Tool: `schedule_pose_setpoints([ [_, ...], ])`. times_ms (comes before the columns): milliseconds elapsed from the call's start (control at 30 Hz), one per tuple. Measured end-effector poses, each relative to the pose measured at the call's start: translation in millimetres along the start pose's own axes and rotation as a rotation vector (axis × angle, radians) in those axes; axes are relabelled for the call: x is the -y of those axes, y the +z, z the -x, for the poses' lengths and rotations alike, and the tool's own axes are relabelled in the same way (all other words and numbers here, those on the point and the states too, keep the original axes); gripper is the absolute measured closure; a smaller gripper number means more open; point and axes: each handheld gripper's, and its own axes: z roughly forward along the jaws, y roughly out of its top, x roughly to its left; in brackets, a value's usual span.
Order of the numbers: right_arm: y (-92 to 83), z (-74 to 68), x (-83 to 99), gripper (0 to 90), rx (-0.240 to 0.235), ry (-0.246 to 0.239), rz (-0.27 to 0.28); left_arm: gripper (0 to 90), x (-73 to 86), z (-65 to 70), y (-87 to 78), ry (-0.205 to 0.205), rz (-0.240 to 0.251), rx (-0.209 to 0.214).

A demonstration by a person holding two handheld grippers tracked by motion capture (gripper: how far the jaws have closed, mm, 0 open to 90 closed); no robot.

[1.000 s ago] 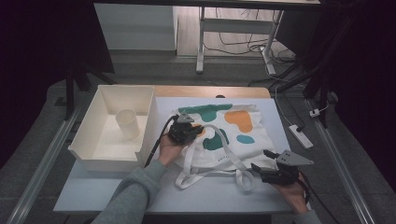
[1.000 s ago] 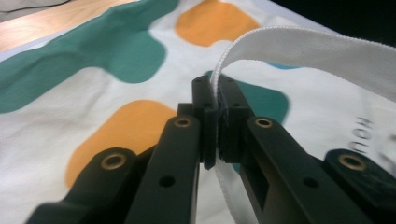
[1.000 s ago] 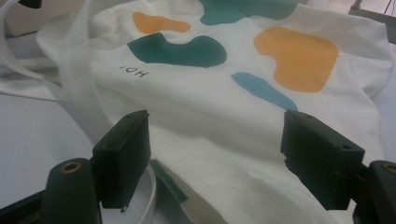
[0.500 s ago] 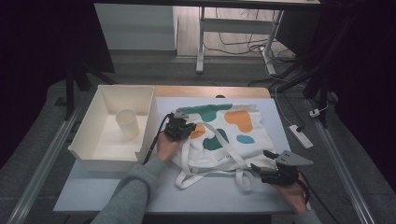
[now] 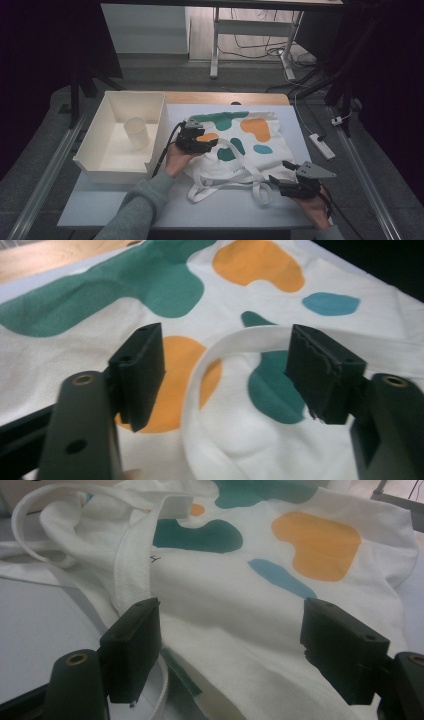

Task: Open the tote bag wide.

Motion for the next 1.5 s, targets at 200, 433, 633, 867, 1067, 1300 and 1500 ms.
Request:
schedule_pose_setpoints([
  [200,-1.2,0.3,0.2,24.5,0.000,-0.003,0.004,22.9,-3.3,14.0,-16.3,0.029,-0.008,0.045],
  [433,-2.6,-1.3,-1.4,26.2,-0.004,-0.006,0.014,21.6,-0.3,25.4,-37.7,0.087,-0.011,0.075],
  [633,-4.0,-6.7,-5.1,28.2,-0.012,-0.030,0.019,23.5,5.1,30.6,-49.0,0.122,-0.024,0.106],
  [867,-4.3,-15.7,-10.4,30.0,-0.035,-0.051,0.024,24.9,13.6,41.9,-52.4,0.161,-0.055,0.129],
  [1067,-4.5,-28.4,-17.7,33.4,-0.087,-0.081,0.033,24.9,26.1,48.3,-55.4,0.176,-0.088,0.140],
  [1300,0.5,-49.9,-27.3,38.4,-0.182,-0.126,0.021,24.9,38.5,51.1,-59.4,0.185,-0.112,0.142],
  [1500,15.2,-70.9,-33.3,40.8,-0.255,-0.181,-0.050,25.0,43.9,51.3,-63.7,0.185,-0.116,0.143],
])
